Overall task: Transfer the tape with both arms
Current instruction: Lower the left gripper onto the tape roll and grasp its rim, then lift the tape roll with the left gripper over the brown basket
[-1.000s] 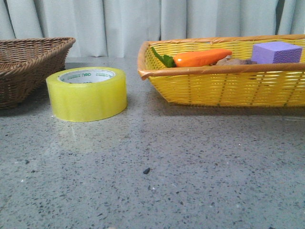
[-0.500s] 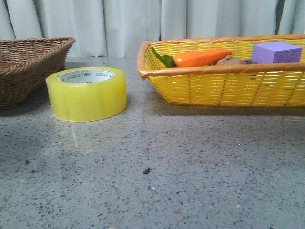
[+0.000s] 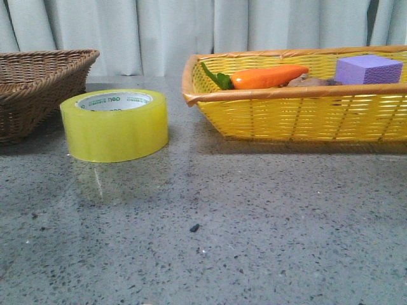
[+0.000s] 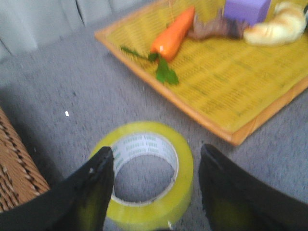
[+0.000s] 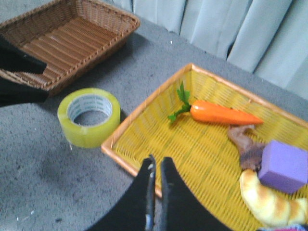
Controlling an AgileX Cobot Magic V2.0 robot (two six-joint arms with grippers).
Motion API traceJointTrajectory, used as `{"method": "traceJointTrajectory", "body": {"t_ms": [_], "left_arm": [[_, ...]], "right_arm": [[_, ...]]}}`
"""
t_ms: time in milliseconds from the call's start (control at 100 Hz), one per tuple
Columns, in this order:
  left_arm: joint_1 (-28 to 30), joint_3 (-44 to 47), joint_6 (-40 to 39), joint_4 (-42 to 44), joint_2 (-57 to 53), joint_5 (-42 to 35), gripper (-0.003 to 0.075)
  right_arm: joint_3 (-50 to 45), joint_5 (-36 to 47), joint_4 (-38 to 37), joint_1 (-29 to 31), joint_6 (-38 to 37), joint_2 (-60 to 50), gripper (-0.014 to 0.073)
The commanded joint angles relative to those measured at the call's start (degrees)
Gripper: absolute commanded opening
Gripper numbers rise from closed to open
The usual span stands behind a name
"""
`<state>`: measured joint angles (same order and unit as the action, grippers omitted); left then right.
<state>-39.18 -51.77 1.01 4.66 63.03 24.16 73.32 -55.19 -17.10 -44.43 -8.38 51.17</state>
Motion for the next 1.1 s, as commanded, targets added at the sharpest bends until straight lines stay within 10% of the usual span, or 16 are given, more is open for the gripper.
{"method": "traceJointTrajectory", "body": {"t_ms": [0,220,1090], "left_arm": [[-0.48,-5.31,2.83,-1.42,2.77,2.72,0.0372],[-0.48,-12.05,17.09,-8.1,11.81,12.43,0.0372],[2.43,-17.19,19.99,-9.56,28.03,12.66,0.0368]], "right_arm": [[-1.1,4.59,-2.14,0.01,-1.22,-2.31,-0.0065],[-2.44,4.4,-2.23,0.01,-2.28,-3.71,-0.0065],[-2.44,2.92,-2.23,0.01,-2.28,-3.71,-0.0065]]}}
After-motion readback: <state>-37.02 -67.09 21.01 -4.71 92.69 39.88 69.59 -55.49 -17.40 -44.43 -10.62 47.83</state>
